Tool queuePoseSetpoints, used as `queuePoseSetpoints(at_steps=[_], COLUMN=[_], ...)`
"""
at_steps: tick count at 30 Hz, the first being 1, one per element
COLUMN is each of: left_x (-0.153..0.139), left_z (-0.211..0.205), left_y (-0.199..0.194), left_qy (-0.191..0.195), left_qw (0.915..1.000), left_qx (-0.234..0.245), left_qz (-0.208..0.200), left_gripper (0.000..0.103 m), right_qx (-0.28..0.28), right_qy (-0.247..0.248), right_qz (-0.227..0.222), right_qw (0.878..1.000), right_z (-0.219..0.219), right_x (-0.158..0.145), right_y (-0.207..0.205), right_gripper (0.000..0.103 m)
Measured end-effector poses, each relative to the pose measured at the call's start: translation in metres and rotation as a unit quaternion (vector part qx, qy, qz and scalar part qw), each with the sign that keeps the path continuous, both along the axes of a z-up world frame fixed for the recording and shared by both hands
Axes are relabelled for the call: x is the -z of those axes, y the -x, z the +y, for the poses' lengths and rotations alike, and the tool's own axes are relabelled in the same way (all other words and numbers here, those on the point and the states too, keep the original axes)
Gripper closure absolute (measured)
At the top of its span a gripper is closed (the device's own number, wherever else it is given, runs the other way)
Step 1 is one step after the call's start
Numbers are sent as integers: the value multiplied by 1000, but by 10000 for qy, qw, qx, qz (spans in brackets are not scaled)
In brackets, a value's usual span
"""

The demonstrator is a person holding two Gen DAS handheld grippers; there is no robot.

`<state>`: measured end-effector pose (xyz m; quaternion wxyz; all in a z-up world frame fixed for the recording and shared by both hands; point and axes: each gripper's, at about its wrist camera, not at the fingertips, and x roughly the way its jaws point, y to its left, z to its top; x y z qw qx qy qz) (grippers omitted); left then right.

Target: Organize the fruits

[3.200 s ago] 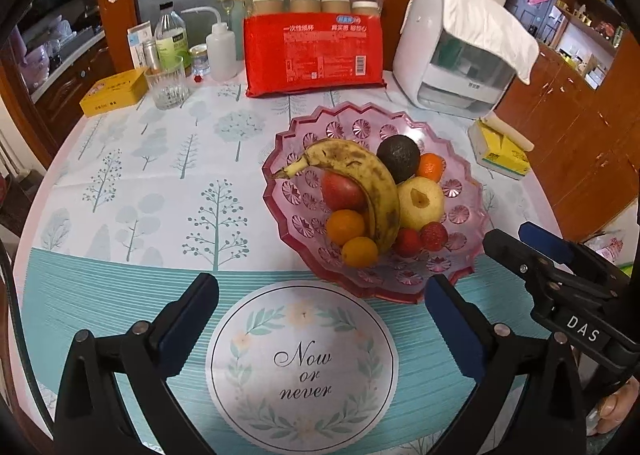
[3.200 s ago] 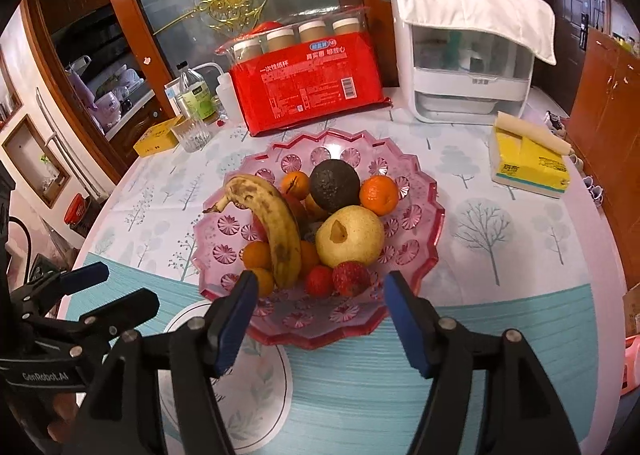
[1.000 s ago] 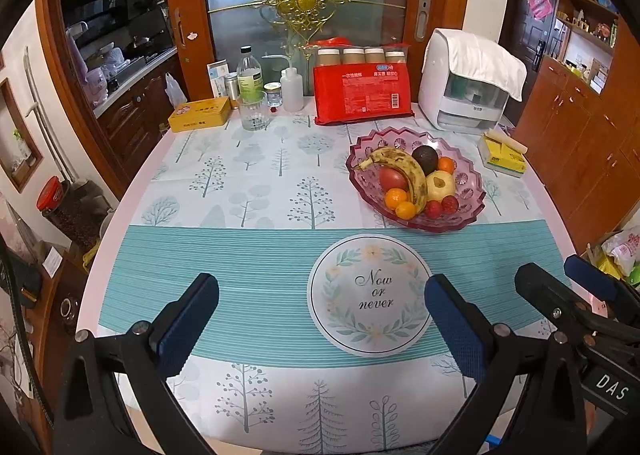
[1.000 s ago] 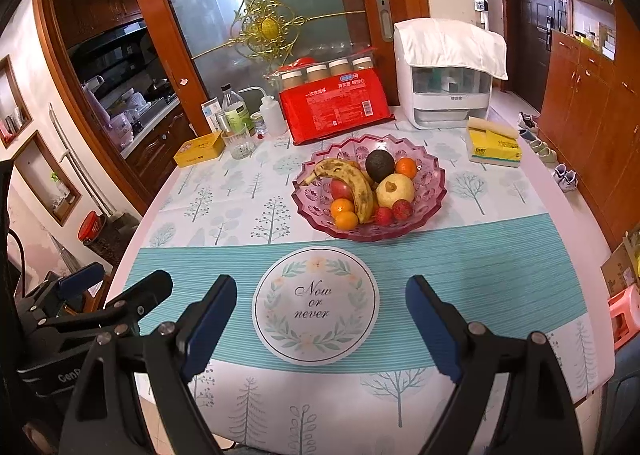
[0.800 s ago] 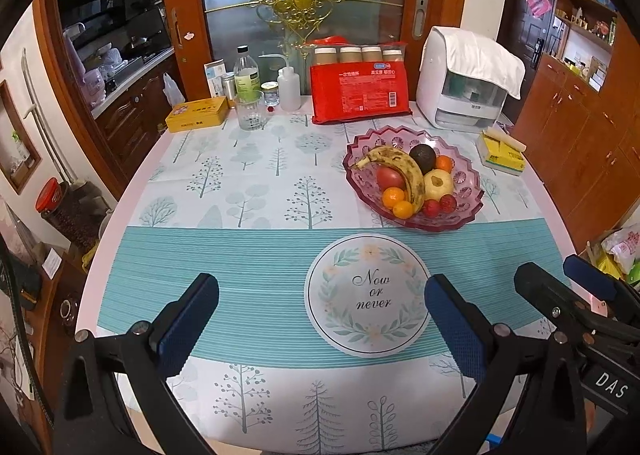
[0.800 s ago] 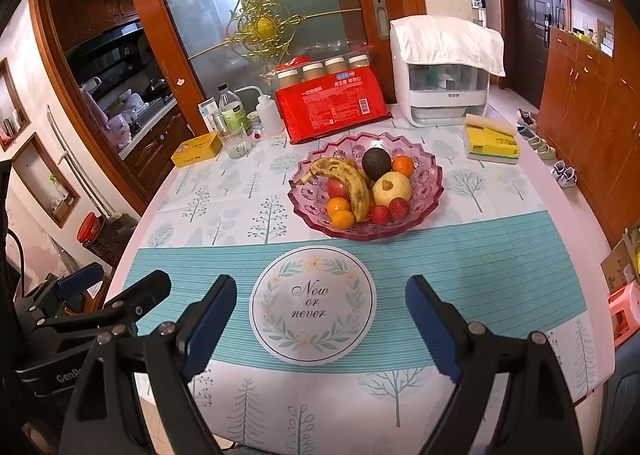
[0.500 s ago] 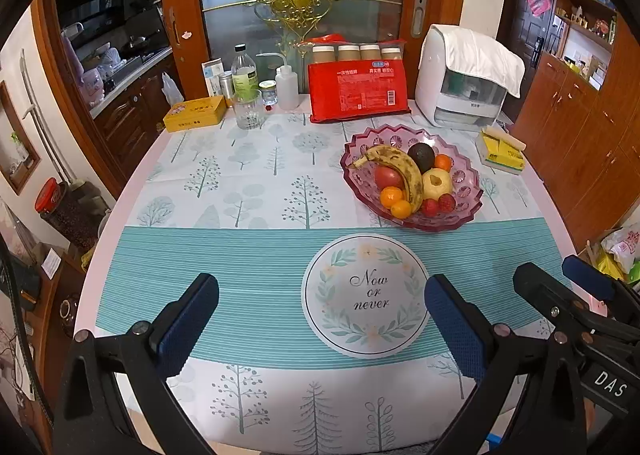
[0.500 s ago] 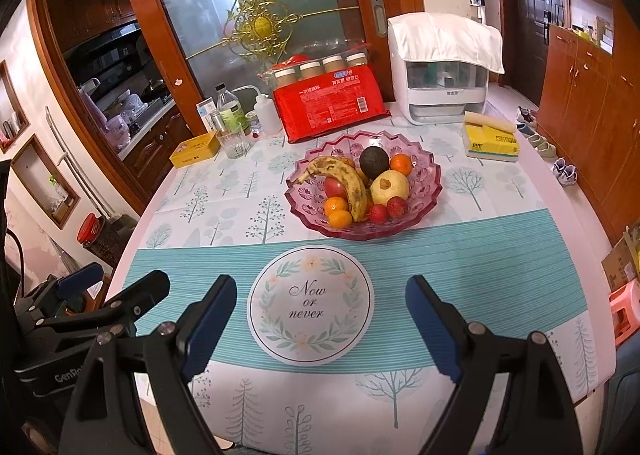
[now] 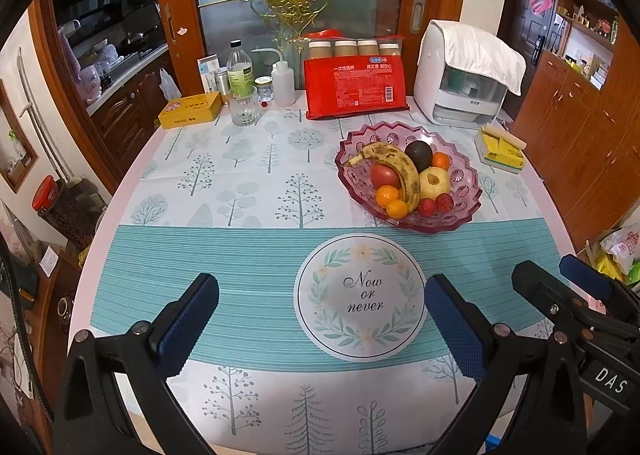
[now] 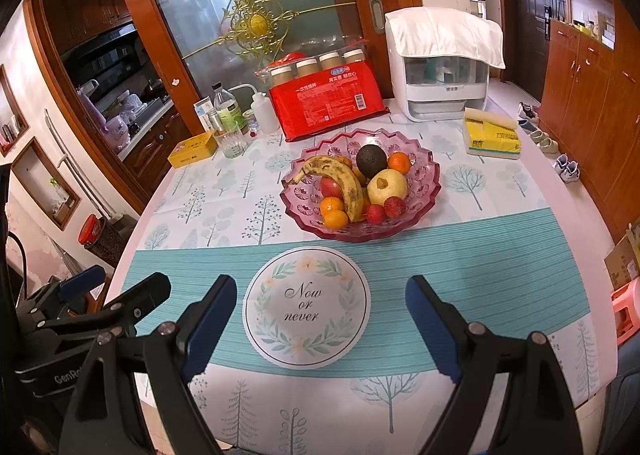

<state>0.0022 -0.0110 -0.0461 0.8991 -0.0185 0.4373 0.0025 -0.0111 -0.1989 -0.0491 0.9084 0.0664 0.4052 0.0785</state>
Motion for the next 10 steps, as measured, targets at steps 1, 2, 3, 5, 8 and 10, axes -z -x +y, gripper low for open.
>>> queuePoseSetpoints(at_steps=[1,2,3,5,8,10], left_x=[0,1,1,3,4,5], left_z=[0,-1,-1,-2,-3,-4], left_y=[0,0,-2,-6,-9,-13], left_qy=[4,4,1,-6,-10,-13], left_qw=[10000,10000,10000,10000,10000,9999], left_qx=[-1,-4,-7,-21,-34,-49], left_qz=[9,18,29,56,83,111], left_gripper=[1,1,1,1,1,1], right_qx=[-4,-12,-18,-21,-27,-37], right_qy=[-6,-12,-20,-25,-34,-41], right_qz=[8,19,29,37,46,51], right_qw=[10000,10000,10000,10000,10000,10000], right_z=[-2,-3,-4,-5,-5,-5], right_x=[2,3,4,5,5,6], right_y=[-2,-3,-5,-8,-9,-10], right_gripper=[16,16,16,16,16,16])
